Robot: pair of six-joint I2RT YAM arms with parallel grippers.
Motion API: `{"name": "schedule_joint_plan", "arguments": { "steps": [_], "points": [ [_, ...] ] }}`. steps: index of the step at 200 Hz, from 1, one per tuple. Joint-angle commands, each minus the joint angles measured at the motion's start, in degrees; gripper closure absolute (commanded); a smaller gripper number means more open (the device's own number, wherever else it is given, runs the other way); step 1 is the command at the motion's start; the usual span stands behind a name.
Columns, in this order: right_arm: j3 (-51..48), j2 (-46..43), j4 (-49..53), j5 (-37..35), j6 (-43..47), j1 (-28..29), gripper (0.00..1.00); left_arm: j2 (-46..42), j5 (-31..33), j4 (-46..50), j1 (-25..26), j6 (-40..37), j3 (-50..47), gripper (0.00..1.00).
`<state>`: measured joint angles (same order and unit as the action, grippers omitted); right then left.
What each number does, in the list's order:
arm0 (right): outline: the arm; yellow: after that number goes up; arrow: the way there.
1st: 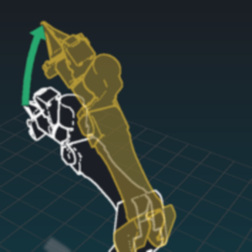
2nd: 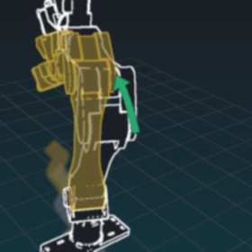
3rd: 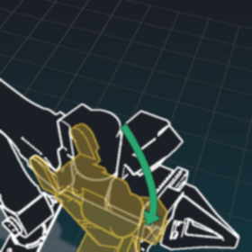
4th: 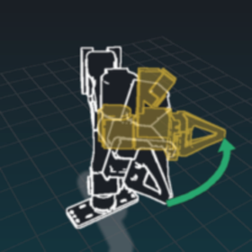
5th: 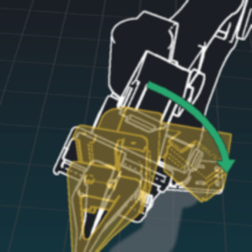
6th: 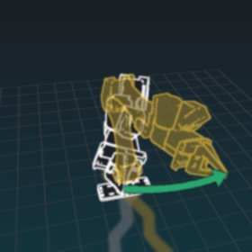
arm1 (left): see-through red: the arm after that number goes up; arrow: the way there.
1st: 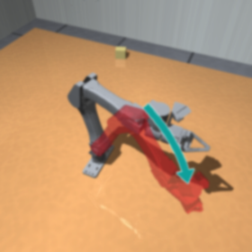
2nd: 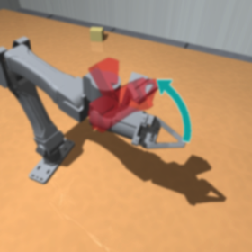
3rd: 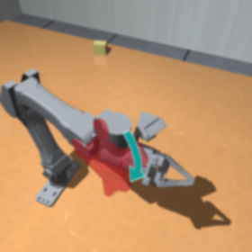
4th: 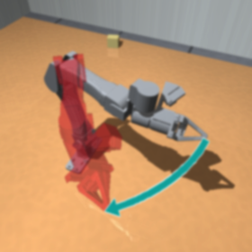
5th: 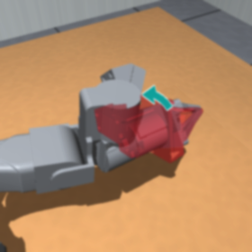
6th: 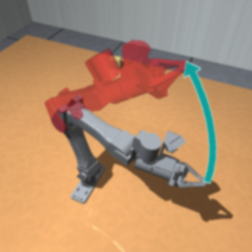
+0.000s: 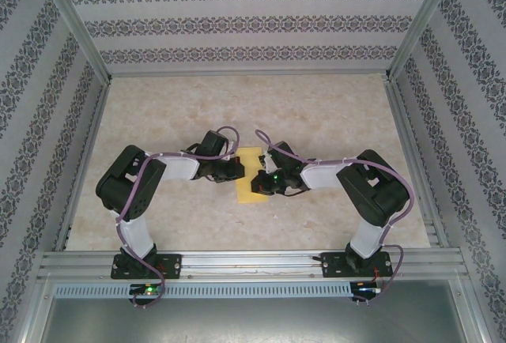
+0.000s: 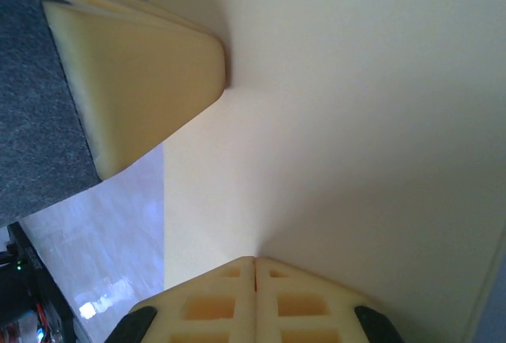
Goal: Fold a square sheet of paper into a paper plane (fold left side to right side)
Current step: First fold the square sheet of paper in half at the center of the table.
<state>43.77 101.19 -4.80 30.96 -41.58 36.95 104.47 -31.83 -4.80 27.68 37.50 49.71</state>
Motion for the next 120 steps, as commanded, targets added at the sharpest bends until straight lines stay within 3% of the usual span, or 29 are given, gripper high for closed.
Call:
{"name": "schedule_joint_plan", "arguments": {
  "steps": [1,120],
  "points": [
    [-3.3,4.3,9.3,-7.8,2.0,-0.5,1.00,2.5,6.1,-0.4,-3.2,-2.2,1.8,1.00],
    [-3.8,4.1,9.0,-7.5,2.1,-0.7,1.00,6.2,7.2,0.7,-7.7,-4.2,7.8,1.00]
  ]
}}
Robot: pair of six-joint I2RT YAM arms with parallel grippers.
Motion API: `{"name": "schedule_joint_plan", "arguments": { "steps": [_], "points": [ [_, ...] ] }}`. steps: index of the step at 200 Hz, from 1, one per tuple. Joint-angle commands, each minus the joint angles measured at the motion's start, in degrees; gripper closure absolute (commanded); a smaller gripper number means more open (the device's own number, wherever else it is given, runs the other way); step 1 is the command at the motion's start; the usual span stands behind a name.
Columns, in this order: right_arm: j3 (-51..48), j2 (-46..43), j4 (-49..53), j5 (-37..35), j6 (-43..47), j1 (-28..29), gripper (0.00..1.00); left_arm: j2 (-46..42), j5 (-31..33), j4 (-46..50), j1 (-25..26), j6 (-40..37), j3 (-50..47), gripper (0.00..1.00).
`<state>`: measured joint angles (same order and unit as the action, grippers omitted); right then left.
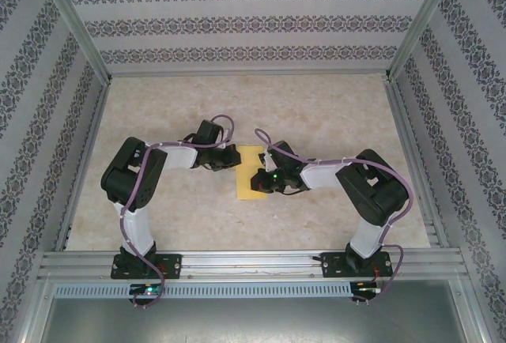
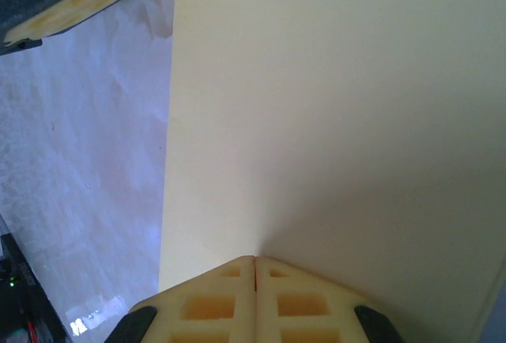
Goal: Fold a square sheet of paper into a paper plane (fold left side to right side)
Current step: First fold the square sheet of paper in half at the center of the table.
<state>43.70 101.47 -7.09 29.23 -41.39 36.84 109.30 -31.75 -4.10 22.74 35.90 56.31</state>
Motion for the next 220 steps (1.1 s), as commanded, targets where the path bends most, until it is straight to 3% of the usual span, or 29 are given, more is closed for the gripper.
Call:
{"name": "schedule_joint_plan", "arguments": {
  "steps": [1,62,122,220],
  "points": [
    [-3.7,3.8,11.4,-5.8,1.9,-0.6,1.00,1.3,7.2,0.0,-2.8,-2.6,1.2,1.00],
    [-3.4,3.9,11.6,-4.8,2.9,-0.9,1.00,-2.0,6.9,0.0,-3.1,-3.8,0.2,1.00],
    [-2.9,4.2,11.1,-4.3,2.5,-0.9,1.00,-8.0,2.1,-1.9,-1.5,-3.3,-2.4,1.00],
    [-2.3,5.5,11.4,-4.2,2.3,-0.9,1.00,-0.1,-2.6,-3.7,-0.2,-2.9,2.6,1.00]
  ]
}}
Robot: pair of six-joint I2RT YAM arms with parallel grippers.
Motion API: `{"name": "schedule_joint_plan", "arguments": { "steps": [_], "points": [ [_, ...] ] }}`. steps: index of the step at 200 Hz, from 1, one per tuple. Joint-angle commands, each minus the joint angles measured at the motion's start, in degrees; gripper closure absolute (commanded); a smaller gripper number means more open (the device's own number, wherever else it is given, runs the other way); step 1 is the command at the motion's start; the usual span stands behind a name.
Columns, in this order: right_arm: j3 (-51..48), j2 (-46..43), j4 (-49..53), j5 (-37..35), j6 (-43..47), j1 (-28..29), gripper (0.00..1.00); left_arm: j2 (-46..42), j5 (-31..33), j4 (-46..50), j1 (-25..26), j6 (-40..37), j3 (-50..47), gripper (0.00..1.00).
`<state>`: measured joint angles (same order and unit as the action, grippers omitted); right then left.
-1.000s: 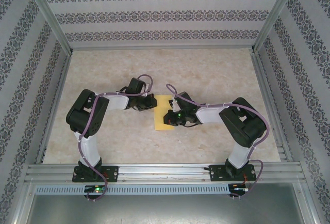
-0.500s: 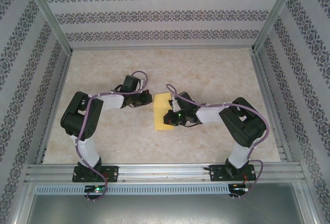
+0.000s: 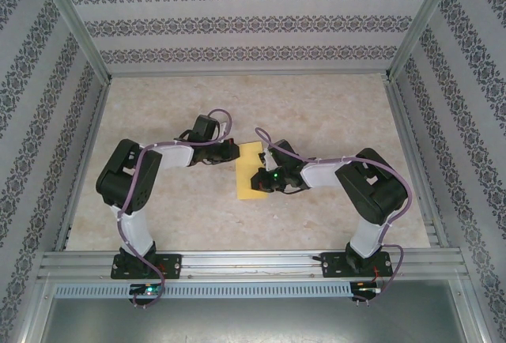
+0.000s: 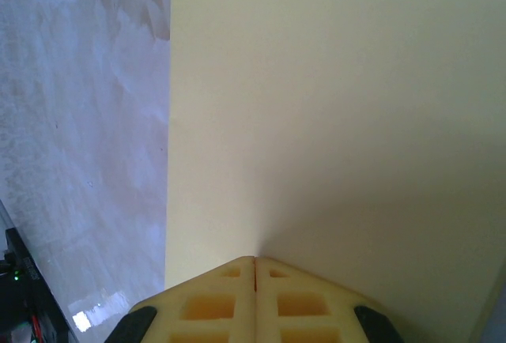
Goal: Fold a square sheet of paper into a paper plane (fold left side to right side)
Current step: First fold the square sheet of paper in half at the center of the table.
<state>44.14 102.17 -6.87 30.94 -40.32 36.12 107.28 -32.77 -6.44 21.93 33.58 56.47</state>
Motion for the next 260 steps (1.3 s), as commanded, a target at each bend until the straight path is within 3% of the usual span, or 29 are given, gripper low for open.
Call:
{"name": "schedule_joint_plan", "arguments": {
  "steps": [1,157,260],
  "points": [
    [-2.7,4.8,11.2,-5.9,1.2,-0.2,1.00,2.0,-1.6,-1.3,0.6,-0.6,2.4,1.00],
    [-2.9,4.7,13.6,-7.5,2.3,-0.2,1.00,7.5,5.4,-2.4,-1.6,-0.4,3.3,1.00],
    [-3.3,4.8,13.2,-7.2,2.1,-0.3,1.00,13.0,6.4,3.4,-5.5,-4.0,12.8,1.00]
  ]
}}
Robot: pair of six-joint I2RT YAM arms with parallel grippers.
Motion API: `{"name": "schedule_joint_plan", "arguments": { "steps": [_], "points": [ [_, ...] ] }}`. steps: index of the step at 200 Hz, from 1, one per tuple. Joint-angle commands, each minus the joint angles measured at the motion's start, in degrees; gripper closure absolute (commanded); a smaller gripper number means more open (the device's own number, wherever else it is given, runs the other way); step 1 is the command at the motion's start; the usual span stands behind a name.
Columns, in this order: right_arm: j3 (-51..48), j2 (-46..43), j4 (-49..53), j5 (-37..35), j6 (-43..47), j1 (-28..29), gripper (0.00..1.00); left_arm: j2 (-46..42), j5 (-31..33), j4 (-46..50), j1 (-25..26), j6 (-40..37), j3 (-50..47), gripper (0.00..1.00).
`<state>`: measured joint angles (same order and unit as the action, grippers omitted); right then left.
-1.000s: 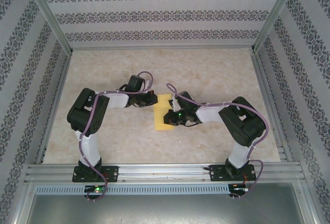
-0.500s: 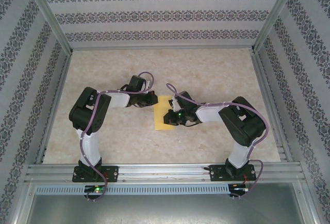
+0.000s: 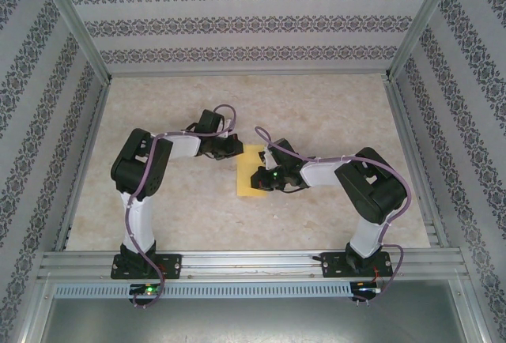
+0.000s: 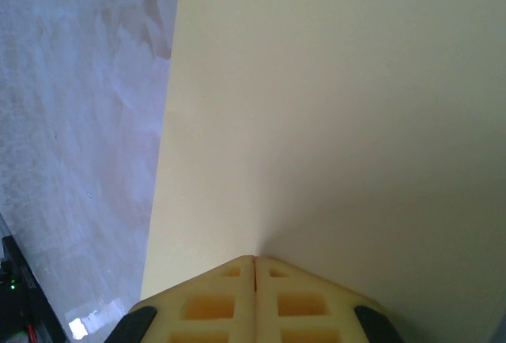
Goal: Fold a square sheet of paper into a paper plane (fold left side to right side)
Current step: First fold the square sheet of paper in half at the center of the table, then fold the triangle a second time at the center of the table.
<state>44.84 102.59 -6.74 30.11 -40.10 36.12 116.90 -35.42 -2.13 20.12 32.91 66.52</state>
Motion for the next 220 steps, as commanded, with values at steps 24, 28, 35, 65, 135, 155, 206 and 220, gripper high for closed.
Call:
{"name": "schedule_joint_plan", "arguments": {
  "steps": [24,28,35,65,135,155,206,220],
  "points": [
    [-4.1,4.4,12.9,-6.3,1.7,-0.2,1.00,4.5,9.2,-0.1,-4.2,-3.6,4.6,1.00],
    [-4.1,4.3,12.9,-6.4,1.7,-0.2,1.00,4.8,9.2,0.0,-4.3,-3.6,5.0,1.00],
    [-4.1,4.4,12.8,-6.3,1.6,-0.2,1.00,5.1,9.2,0.3,-4.5,-3.7,5.6,1.00],
    [-4.1,4.1,12.6,-6.0,1.4,-0.2,1.00,5.8,9.0,0.6,-5.1,-3.7,6.8,1.00],
    [-4.2,3.8,10.6,-5.1,0.2,-0.1,1.00,1.3,8.0,2.3,-5.3,-4.7,6.7,1.00],
    [-4.2,3.5,9.9,-4.9,-0.3,0.1,1.00,-3.5,7.9,2.3,-4.9,-5.0,3.3,1.00],
    [-4.2,3.1,8.4,-4.5,-1.3,0.4,1.00,-16.0,5.9,2.4,-1.6,-2.1,-9.0,1.00],
    [-4.2,3.2,8.2,-4.6,-1.3,0.6,1.00,-18.1,5.4,2.0,0.1,-0.5,-11.9,1.00]
  ]
}}
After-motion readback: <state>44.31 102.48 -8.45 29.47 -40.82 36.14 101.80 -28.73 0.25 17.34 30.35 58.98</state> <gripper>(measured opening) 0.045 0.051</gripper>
